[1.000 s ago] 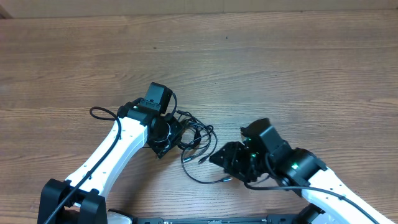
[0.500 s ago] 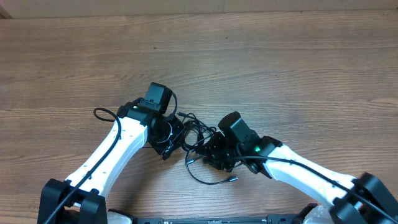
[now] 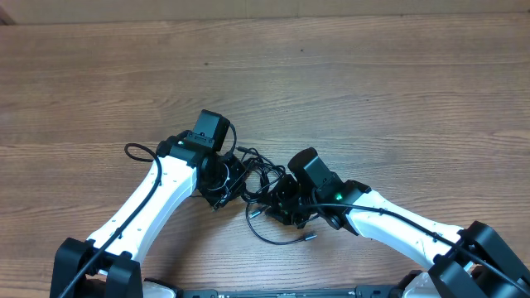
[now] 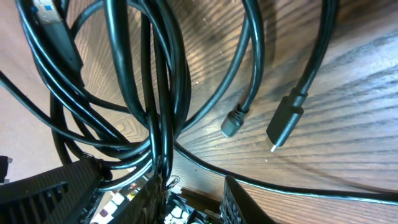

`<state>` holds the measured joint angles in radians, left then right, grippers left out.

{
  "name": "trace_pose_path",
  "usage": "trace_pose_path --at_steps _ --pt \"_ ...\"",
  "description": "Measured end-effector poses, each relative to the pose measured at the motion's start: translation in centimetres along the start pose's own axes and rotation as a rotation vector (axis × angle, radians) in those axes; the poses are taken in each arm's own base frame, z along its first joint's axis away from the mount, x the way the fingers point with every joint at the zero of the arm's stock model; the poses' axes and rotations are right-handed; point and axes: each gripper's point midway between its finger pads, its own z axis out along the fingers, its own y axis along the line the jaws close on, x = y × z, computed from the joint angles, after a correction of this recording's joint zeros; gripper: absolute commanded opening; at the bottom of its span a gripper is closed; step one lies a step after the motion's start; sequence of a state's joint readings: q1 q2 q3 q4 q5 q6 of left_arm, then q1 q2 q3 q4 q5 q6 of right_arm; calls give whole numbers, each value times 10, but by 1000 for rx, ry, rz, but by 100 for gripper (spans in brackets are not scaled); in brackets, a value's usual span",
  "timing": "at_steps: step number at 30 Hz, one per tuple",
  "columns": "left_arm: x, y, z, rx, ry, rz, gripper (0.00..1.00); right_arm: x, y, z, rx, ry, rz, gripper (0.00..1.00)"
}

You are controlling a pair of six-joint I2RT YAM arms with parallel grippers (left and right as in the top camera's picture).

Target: Untangle cables

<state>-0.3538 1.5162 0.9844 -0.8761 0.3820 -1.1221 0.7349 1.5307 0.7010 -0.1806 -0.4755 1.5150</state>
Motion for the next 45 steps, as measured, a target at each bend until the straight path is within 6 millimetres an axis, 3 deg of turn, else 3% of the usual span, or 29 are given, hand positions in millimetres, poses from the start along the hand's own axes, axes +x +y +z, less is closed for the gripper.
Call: trace_pose_path --at_steps 7,16,23,27,34,39,45 --pt "4 -2 0 12 24 0 4 -10 12 -1 -46 -59 3 27" --pt "9 -2 0 13 51 -36 5 -12 -2 17 5 -111 42 12" --pt "20 -9 -1 52 115 -54 5 -17 -4 23 4 -150 116 22" --pt "22 -11 -2 60 132 -56 5 -19 2 24 -23 -157 138 4" --pt "23 -9 -2 52 132 -60 5 -20 -8 23 24 -169 189 4" --pt "17 -5 0 26 89 -56 4 -22 -14 18 69 -185 149 4" --pt "-13 12 -2 -51 -68 -76 4 -22 -7 -8 57 -156 24 4"
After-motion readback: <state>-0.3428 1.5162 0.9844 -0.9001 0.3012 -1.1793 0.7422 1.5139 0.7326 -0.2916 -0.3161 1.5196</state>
